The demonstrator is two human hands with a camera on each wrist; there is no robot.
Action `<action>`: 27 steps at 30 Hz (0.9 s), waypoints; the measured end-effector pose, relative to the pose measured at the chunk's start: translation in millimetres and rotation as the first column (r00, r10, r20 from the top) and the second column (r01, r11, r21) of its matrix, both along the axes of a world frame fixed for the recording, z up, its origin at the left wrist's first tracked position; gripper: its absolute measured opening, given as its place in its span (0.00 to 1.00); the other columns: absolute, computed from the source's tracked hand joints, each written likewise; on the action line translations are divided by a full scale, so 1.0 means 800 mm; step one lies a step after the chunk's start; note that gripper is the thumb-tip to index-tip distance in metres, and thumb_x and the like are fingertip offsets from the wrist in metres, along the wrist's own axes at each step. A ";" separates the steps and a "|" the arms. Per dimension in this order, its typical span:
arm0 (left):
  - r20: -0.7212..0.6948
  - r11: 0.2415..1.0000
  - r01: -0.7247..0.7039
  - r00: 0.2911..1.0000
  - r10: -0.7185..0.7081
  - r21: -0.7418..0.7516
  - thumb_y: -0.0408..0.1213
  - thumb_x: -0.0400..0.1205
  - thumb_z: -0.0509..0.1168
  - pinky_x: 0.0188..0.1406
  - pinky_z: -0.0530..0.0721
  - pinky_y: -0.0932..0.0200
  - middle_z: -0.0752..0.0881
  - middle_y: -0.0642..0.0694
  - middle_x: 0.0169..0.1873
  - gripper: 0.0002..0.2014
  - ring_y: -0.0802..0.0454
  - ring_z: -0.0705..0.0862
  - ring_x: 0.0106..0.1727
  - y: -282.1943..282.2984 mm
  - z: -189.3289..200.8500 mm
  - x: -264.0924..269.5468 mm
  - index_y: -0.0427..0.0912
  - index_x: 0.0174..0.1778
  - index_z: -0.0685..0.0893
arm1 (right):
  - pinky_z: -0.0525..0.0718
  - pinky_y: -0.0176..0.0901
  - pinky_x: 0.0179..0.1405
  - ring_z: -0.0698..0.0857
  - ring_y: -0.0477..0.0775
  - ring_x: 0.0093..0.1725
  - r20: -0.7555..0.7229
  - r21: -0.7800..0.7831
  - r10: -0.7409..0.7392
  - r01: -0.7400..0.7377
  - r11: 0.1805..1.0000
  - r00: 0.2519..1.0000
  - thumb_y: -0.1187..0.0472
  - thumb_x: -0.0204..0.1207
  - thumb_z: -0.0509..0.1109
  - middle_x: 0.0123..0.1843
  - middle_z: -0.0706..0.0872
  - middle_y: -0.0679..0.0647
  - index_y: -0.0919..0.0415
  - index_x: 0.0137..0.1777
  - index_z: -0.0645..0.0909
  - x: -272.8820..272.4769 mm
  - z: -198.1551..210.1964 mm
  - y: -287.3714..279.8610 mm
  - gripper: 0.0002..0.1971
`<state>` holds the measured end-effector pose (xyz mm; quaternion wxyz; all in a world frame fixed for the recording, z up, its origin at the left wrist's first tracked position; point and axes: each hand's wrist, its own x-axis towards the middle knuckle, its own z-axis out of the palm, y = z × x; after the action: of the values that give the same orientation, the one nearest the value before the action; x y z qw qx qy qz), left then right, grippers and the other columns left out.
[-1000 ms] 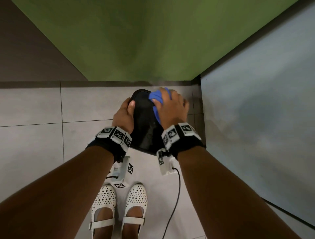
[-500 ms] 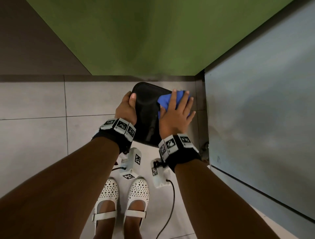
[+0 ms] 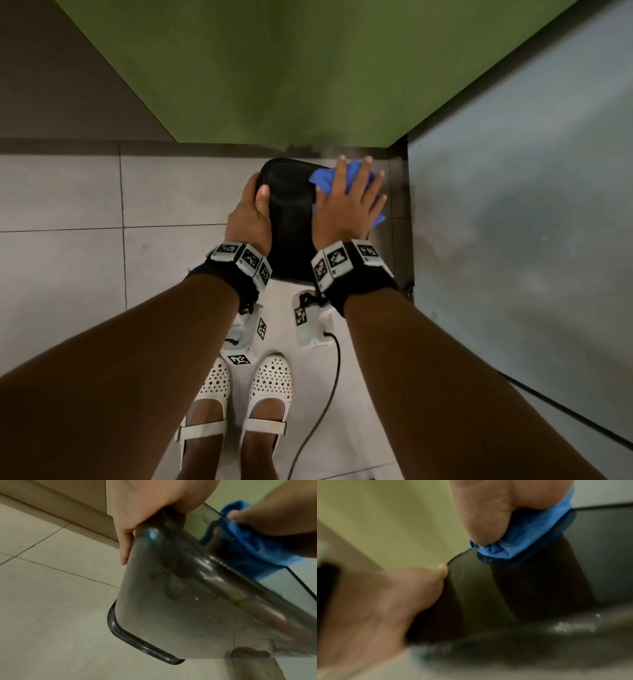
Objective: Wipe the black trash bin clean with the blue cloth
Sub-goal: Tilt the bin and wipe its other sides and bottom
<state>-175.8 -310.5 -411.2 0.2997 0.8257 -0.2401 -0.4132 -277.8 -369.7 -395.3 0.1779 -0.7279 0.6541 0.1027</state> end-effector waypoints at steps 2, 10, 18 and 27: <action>-0.007 1.000 -0.015 1.000 0.015 0.007 0.48 0.86 0.45 0.65 0.75 0.51 0.80 0.35 0.67 0.22 0.35 0.78 0.66 -0.002 0.000 -0.001 0.51 0.77 0.65 | 0.40 0.61 0.79 0.39 0.63 0.82 0.039 -0.010 0.131 -0.130 0.991 0.991 0.48 0.84 0.51 0.84 0.39 0.58 0.50 0.82 0.43 0.019 -0.003 0.020 0.31; -0.012 0.999 -0.044 0.999 0.044 -0.019 0.49 0.86 0.46 0.68 0.73 0.55 0.79 0.40 0.68 0.22 0.38 0.77 0.69 -0.001 -0.003 -0.002 0.52 0.76 0.66 | 0.60 0.65 0.73 0.64 0.67 0.78 0.074 -0.090 0.287 -0.280 0.956 0.955 0.49 0.75 0.61 0.80 0.65 0.64 0.55 0.78 0.63 -0.054 -0.010 0.108 0.31; 0.011 0.999 -0.005 1.000 0.006 -0.043 0.48 0.86 0.46 0.64 0.76 0.52 0.82 0.37 0.64 0.21 0.37 0.79 0.65 0.004 0.000 -0.001 0.52 0.76 0.66 | 0.63 0.59 0.77 0.59 0.68 0.79 0.179 0.002 -0.241 0.244 0.970 0.954 0.49 0.84 0.52 0.83 0.51 0.65 0.54 0.82 0.49 -0.030 -0.002 -0.016 0.29; -0.028 0.998 -0.055 0.998 0.054 -0.041 0.49 0.86 0.45 0.66 0.73 0.57 0.80 0.42 0.68 0.22 0.40 0.77 0.69 0.000 -0.002 -0.004 0.53 0.77 0.64 | 0.75 0.31 0.25 0.81 0.51 0.35 0.444 0.440 -0.686 0.527 0.727 0.576 0.49 0.85 0.54 0.30 0.80 0.51 0.55 0.37 0.76 -0.042 0.013 -0.075 0.18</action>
<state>-178.7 -310.2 -413.1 0.3312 0.8197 -0.2222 -0.4110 -311.6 -429.9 -385.3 0.4861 -0.4213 0.7582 -0.1072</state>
